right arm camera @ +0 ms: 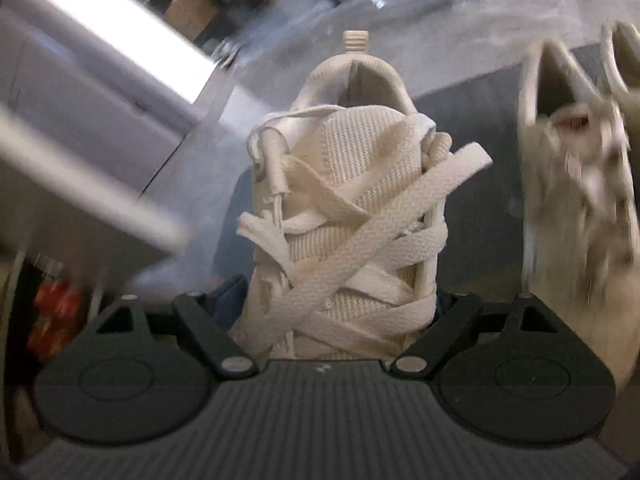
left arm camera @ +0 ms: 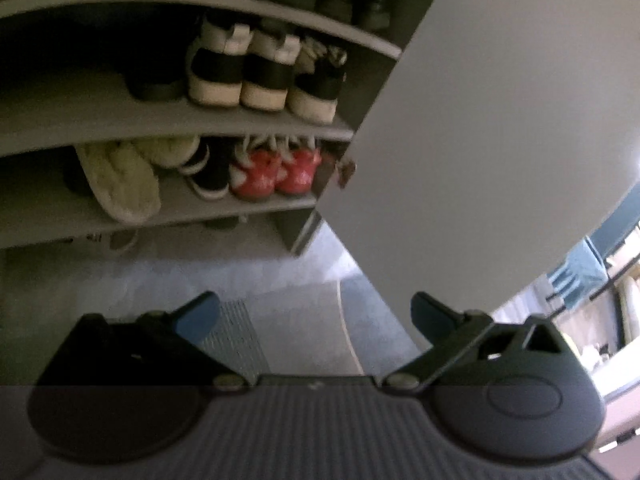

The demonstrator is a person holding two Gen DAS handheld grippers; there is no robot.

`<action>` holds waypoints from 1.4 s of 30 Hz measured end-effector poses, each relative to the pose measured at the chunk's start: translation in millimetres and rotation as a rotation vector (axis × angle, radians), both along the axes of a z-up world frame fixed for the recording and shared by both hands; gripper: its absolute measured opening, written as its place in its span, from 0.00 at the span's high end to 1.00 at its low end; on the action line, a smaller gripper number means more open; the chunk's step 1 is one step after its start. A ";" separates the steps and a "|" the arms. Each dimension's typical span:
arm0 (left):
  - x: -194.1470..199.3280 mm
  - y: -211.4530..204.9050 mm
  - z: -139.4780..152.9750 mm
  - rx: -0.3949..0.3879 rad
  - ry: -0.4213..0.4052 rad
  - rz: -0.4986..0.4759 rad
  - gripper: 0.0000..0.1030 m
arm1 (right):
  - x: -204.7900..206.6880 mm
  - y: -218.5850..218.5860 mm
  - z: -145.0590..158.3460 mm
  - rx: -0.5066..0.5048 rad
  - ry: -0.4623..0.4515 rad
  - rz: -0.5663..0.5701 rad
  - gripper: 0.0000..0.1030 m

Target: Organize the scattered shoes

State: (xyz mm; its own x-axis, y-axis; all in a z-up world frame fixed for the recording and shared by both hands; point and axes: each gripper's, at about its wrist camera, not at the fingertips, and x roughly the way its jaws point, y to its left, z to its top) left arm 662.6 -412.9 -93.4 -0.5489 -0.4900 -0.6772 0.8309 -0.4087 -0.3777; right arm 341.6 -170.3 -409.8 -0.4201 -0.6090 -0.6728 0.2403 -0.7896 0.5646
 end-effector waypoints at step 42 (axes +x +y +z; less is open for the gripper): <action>16.4 -85.4 -0.8 -0.006 0.032 0.175 0.00 | 162.9 -59.7 -51.9 0.976 0.306 1.026 0.47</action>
